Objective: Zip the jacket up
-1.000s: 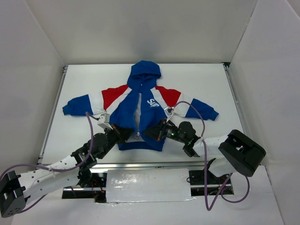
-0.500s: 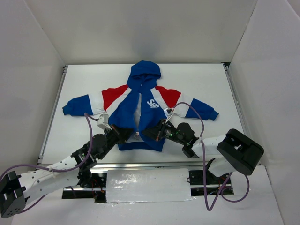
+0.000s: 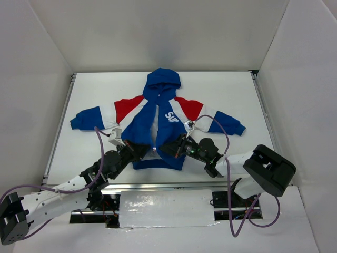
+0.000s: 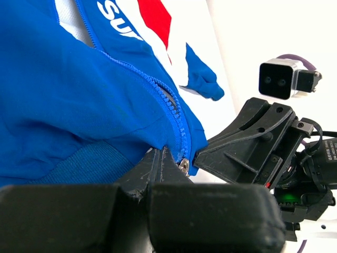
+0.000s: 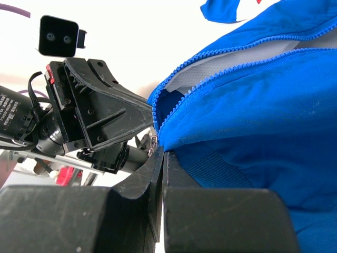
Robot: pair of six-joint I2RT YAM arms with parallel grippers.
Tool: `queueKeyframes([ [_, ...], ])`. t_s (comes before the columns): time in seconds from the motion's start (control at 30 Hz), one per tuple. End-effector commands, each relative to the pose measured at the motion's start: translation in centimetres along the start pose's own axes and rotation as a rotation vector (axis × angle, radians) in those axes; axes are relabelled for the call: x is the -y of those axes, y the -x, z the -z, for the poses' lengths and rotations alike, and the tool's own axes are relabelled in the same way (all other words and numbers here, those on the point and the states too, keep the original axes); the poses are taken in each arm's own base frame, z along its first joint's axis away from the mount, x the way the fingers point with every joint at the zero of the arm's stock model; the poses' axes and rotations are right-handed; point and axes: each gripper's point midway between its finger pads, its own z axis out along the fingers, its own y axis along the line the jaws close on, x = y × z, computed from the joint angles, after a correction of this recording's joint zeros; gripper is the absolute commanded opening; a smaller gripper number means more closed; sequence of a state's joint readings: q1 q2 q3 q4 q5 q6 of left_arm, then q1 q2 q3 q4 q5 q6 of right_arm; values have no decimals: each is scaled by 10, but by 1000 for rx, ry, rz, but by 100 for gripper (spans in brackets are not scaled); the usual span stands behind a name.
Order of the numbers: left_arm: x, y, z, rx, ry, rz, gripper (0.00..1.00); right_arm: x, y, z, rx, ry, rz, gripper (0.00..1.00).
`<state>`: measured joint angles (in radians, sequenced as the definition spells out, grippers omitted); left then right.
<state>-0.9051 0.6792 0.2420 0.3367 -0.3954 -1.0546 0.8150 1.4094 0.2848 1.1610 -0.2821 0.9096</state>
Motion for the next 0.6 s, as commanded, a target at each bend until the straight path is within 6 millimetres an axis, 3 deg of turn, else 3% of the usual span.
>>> queueKeyframes([
  [0.0,14,11,-2,35,-30,38,0,-14,8,-2,44,56,45,0],
  [0.57,20,0,-4,-21,-44,78,0,-9,10,-10,49,45,74,0],
])
